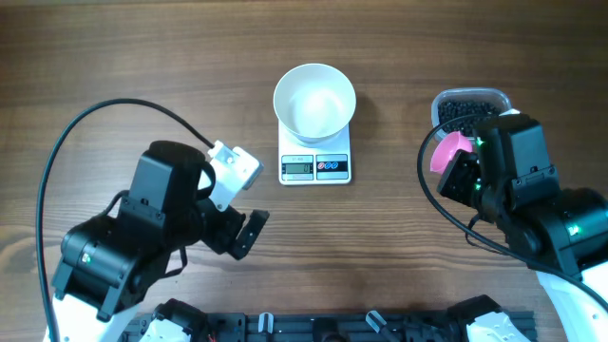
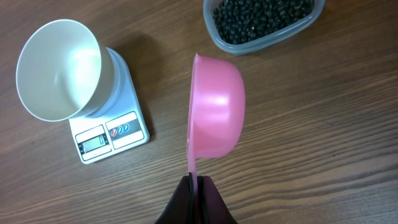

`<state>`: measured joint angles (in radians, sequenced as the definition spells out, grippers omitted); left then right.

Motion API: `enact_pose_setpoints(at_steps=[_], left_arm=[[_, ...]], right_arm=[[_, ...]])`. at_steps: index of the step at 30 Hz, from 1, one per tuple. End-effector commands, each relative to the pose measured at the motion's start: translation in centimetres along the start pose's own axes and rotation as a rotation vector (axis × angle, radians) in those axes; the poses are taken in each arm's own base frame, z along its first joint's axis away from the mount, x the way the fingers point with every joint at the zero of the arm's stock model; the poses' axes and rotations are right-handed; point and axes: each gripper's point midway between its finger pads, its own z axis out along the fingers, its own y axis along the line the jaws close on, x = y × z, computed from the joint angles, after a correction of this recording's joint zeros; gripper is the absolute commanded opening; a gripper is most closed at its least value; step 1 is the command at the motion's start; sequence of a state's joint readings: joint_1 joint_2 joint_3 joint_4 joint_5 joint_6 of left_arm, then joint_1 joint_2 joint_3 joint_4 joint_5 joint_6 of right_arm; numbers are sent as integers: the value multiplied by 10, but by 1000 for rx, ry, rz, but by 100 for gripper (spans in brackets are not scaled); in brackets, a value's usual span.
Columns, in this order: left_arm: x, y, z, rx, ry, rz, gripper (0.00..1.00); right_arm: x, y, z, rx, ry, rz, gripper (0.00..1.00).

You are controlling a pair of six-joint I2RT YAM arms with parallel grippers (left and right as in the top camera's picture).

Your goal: Scoop item into bowl and weigh 150g on scale

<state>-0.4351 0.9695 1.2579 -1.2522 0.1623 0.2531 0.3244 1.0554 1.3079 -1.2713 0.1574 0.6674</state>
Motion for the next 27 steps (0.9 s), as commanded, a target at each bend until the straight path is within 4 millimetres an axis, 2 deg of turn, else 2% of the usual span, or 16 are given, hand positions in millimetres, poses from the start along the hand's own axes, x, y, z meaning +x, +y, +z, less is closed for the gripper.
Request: enact_pose_setpoints(at_steps=[1,11,22,27], left_arm=[[-3,2,-5,-11,-17,30,100],[-3,2,-5,-11,-17,27,100],[-3,2,-5,-11,-17,27,100],[-3,2,-5,-11,-17,27,100]], right_arm=[[-4,1,-8,-16,-20,-5,4],[-3,0,-8,-14,-18,-15,4],[-10,6,-7,-29,-42,-182,4],[2,17,-4,-91,25,-191,4]])
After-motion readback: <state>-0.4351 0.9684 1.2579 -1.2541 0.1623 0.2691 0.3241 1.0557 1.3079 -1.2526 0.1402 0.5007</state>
